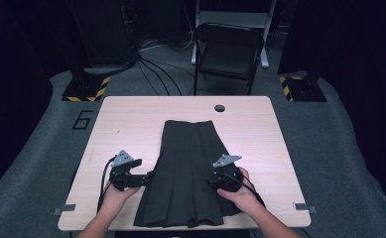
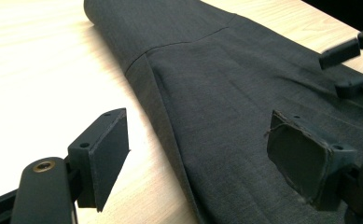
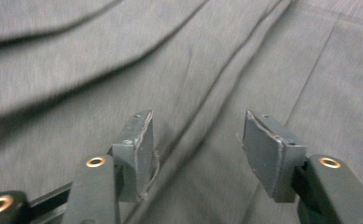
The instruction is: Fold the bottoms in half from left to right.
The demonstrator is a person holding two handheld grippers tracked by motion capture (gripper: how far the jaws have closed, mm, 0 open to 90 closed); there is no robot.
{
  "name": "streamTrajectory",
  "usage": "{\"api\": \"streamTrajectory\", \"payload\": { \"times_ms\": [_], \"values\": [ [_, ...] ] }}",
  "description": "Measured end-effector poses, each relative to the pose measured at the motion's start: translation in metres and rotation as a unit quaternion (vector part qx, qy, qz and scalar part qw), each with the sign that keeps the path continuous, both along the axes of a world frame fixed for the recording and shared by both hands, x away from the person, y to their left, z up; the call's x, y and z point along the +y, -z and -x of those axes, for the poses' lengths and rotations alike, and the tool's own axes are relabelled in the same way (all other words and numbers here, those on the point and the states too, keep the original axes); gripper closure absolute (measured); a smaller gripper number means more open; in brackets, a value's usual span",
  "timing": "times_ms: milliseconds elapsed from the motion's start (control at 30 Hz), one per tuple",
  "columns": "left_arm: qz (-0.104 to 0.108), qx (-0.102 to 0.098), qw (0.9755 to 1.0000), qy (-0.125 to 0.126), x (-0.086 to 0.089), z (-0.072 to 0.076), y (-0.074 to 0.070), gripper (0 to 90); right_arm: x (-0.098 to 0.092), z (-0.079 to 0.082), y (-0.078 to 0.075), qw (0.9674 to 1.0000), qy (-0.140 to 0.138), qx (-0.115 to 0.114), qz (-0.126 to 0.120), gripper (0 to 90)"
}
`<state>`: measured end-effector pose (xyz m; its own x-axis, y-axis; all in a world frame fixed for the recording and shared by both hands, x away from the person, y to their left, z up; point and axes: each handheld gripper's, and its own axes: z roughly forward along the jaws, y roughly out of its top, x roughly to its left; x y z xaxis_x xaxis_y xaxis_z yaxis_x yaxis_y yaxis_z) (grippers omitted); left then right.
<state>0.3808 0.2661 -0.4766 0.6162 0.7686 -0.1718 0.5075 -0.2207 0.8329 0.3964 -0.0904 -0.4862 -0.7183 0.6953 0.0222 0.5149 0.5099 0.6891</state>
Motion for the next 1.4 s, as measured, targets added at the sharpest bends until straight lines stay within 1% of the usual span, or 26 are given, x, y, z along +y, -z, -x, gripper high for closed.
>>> {"api": "streamTrajectory", "payload": {
  "times_ms": [67, 133, 167, 233, 300, 333, 367, 400, 467, 500, 533, 600, 700, 733, 800, 833, 867, 900, 933, 967, 1000, 1067, 1133, 1267, 1300, 1400],
  "values": [
    [0.007, 0.001, 1.0, -0.002, -0.001, 0.0, 0.001, 20.9, 0.005, -0.007, 0.0, 0.9998, 0.014, 0.001, -0.015, 46.9],
    [0.012, 0.004, 0.9999, -0.004, -0.002, 0.0, 0.001, 20.8, 0.007, -0.011, 0.001, 0.9997, 0.017, 0.001, -0.018, 47.3],
    [0.009, 0.006, 0.9999, 0.002, -0.002, 0.0, 0.003, 20.8, 0.013, -0.018, 0.004, 0.9994, 0.029, -0.001, -0.017, 47.2],
    [0.012, 0.007, 0.9999, 0.002, -0.004, 0.0, 0.005, 20.9, 0.016, -0.02, 0.006, 0.9992, 0.036, 0.001, -0.015, 47.1],
    [0.001, 0.013, 0.9999, 0.007, -0.005, -0.002, 0.009, 21.6, 0.02, -0.025, 0.012, 0.9988, 0.048, 0.007, -0.013, 47.1],
    [-0.002, 0.017, 0.9998, 0.007, -0.006, -0.002, 0.01, 22.8, 0.021, -0.028, 0.017, 0.9989, 0.046, 0.006, -0.004, 46.7],
    [-0.004, 0.021, 0.9998, 0.006, -0.008, -0.003, 0.013, 22.8, 0.021, -0.028, 0.017, 0.9989, 0.046, 0.006, -0.004, 46.7],
    [-0.008, 0.03, 0.9995, 0.003, -0.011, -0.005, 0.016, 24.7, 0.024, -0.028, 0.021, 0.998, 0.058, 0.018, -0.014, 47.4],
    [-0.013, 0.031, 0.9994, 0.003, -0.013, -0.006, 0.02, 26.0, 0.024, -0.028, 0.022, 0.998, 0.059, 0.018, -0.014, 48.4],
    [-0.014, 0.039, 0.9991, 0.005, -0.014, -0.006, 0.022, 27.8, 0.024, -0.027, 0.023, 0.9978, 0.06, 0.019, -0.017, 50.3],
    [-0.011, 0.037, 0.9992, -0.002, -0.016, -0.006, 0.023, 30.8, 0.024, -0.027, 0.023, 0.9983, 0.053, 0.017, -0.016, 52.2],
    [-0.023, 0.034, 0.9992, -0.003, -0.018, -0.005, 0.026, 36.4, 0.025, -0.025, 0.024, 0.9983, 0.051, 0.018, -0.021, 55.3],
    [-0.029, 0.035, 0.9989, -0.007, -0.021, -0.004, 0.031, 43.9, 0.025, -0.024, 0.024, 0.9984, 0.045, 0.019, -0.027, 60.5],
    [-0.033, 0.035, 0.9988, -0.006, -0.022, -0.004, 0.032, 51.1, 0.024, -0.023, 0.024, 0.9985, 0.041, 0.018, -0.032, 64.9],
    [-0.036, 0.036, 0.9987, -0.004, -0.024, -0.003, 0.035, 61.1, 0.024, -0.023, 0.024, 0.9985, 0.041, 0.017, -0.033, 66.9],
    [-0.04, 0.035, 0.9986, 0.001, -0.024, -0.003, 0.035, 65.1, 0.025, -0.022, 0.023, 0.9986, 0.038, 0.012, -0.035, 72.4],
    [-0.041, 0.034, 0.9986, -0.002, -0.026, -0.002, 0.037, 65.1, 0.025, -0.022, 0.023, 0.9986, 0.038, 0.012, -0.035, 72.4],
    [-0.045, 0.039, 0.9982, 0.006, -0.026, -0.002, 0.037, 69.7, 0.025, -0.021, 0.023, 0.9987, 0.037, 0.007, -0.034, 74.9],
    [-0.047, 0.037, 0.9982, 0.003, -0.025, -0.002, 0.037, 72.6, 0.025, -0.02, 0.021, 0.9986, 0.038, 0.007, -0.035, 76.8],
    [-0.043, 0.039, 0.9983, 0.0, -0.025, -0.002, 0.037, 79.8, 0.025, -0.019, 0.02, 0.9987, 0.037, 0.002, -0.034, 80.7],
    [-0.042, 0.04, 0.9983, -0.003, -0.024, -0.002, 0.037, 79.8, 0.025, -0.019, 0.02, 0.9987, 0.037, 0.002, -0.034, 80.7],
    [-0.032, 0.043, 0.9985, -0.006, -0.022, -0.003, 0.036, 86.1, 0.026, -0.018, 0.017, 0.9988, 0.031, -0.009, -0.036, 83.6],
    [-0.032, 0.047, 0.9984, -0.003, -0.021, -0.004, 0.034, 87.3, 0.026, -0.017, 0.014, 0.9986, 0.027, -0.021, -0.041, 83.9],
    [-0.038, 0.038, 0.9986, 0.0, -0.023, -0.003, 0.029, 88.0, 0.026, -0.015, 0.004, 0.9977, 0.029, -0.028, -0.054, 84.5],
    [-0.031, 0.033, 0.999, 0.005, -0.023, -0.003, 0.023, 88.1, 0.025, -0.015, 0.001, 0.9976, 0.026, -0.032, -0.055, 84.6],
    [-0.024, 0.027, 0.9993, 0.007, -0.024, -0.003, 0.015, 88.2, 0.024, -0.015, -0.007, 0.9972, 0.024, -0.037, -0.06, 84.8]
  ]
}}
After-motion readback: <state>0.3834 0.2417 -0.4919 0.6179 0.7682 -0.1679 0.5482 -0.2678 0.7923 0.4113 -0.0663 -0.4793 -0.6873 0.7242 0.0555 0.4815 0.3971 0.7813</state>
